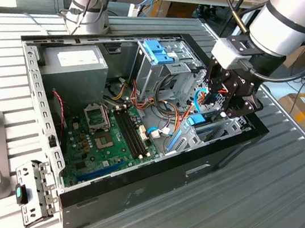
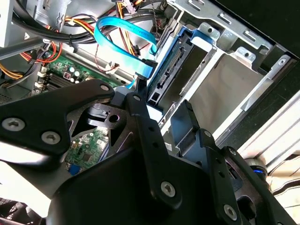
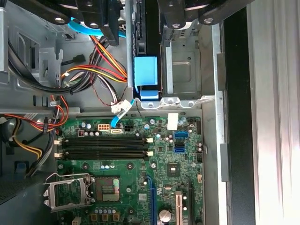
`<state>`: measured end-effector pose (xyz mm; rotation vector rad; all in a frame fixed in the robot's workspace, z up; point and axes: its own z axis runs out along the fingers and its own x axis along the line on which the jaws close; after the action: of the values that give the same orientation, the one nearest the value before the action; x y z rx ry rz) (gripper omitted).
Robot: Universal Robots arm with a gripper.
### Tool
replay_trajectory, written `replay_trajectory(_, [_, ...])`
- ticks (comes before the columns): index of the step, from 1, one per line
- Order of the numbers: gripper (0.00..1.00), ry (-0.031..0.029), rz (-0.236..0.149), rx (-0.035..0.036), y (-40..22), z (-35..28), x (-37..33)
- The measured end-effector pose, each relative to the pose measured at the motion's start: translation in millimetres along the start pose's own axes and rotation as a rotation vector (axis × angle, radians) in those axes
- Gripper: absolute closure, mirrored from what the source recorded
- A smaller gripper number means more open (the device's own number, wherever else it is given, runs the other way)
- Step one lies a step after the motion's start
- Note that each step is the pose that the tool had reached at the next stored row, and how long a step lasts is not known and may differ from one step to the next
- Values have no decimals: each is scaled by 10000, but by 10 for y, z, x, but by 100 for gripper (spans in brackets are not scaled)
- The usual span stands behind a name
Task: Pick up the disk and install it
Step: 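Insert the first disk wire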
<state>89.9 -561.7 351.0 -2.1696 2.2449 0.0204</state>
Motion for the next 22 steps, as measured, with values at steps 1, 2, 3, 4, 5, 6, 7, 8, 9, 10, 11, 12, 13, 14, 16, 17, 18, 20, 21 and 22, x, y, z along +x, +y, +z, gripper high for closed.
replay_trajectory(1, [51,1,0,0,0,3,0])
replay_trajectory(2, [51,0,0,0,0,3,0])
replay_trajectory(3, [51,1,0,0,0,3,0])
replay_trajectory(4, [51,0,1,0,0,3,0])
replay_trajectory(5, [51,1,0,0,0,3,0])
replay_trajectory(6, [51,0,0,0,0,3,0])
replay_trajectory(7, [51,0,0,0,0,4,0])
replay_trajectory(8, [51,1,0,0,0,3,0])
replay_trajectory(9, [51,0,1,0,0,4,0])
replay_trajectory(10, [51,0,0,0,0,4,0])
replay_trajectory(11, [51,0,1,0,0,4,0])
replay_trajectory(12, [51,-2,0,0,0,3,0])
replay_trajectory(13, [51,0,0,2,0,-7,0])
replay_trajectory(14, [51,0,0,11,0,-25,-1])
replay_trajectory(16, [51,-1,-1,24,0,-53,-3])
replay_trajectory(17, [51,-1,-1,35,0,-83,-5])
replay_trajectory(18, [51,0,0,41,0,-104,-7])
replay_trajectory(20, [51,-5,-1,44,0,-111,-10])
replay_trajectory(21, [51,-1,-1,46,0,-122,-14])
replay_trajectory(22, [51,-2,-1,47,0,-127,-17])
